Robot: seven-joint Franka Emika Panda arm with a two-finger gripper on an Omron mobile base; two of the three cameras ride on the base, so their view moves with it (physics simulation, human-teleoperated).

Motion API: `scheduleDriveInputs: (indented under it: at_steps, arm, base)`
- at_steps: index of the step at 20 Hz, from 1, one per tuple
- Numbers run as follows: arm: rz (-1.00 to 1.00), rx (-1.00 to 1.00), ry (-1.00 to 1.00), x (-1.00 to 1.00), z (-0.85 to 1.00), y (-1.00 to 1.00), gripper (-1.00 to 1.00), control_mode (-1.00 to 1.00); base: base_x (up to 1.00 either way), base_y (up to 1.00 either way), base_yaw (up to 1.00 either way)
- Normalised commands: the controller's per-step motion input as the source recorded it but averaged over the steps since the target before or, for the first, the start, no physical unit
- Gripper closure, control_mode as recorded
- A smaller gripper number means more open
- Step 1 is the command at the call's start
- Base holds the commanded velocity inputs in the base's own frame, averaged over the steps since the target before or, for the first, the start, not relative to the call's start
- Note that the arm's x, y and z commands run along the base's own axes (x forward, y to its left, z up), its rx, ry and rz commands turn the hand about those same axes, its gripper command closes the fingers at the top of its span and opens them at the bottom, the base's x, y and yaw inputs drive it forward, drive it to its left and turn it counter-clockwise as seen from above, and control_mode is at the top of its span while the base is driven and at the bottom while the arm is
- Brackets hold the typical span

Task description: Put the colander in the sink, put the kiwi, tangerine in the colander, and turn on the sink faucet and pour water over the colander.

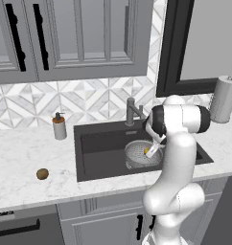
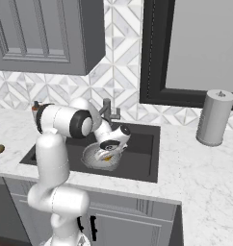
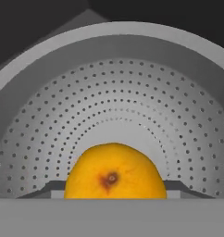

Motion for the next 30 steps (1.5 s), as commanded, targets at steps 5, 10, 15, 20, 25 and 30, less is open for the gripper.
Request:
scheduleDriveInputs:
  at_steps: [5, 10, 15, 20, 25, 30]
  arm:
    - [0.02, -0.04, -0.03, 0.03, -0.17, 0.04, 1.0, -1.0]
    - [0.0, -0.07, -0.07, 0.0, 0.0, 0.24, -1.0, -1.0]
    - [0.0, 0.0, -0.08, -0.02, 0.16, 0.01, -1.0, -1.0]
    - [0.0, 0.0, -0.09, 0.0, 0.39, 0.0, -1.0, -1.0]
    - [0.0, 0.02, -0.06, -0.05, 0.86, -0.09, -1.0, -1.0]
    - [0.0, 0.01, 0.0, -0.36, 0.82, -0.5, -1.0, -1.0]
  base:
    - [0.0, 0.0, 0.0]
    - [0.0, 0.0, 0.0]
    - [0.0, 0.0, 0.0]
    - [0.0, 0.0, 0.0]
    - [0.0, 0.0, 0.0]
    - [0.0, 0.0, 0.0]
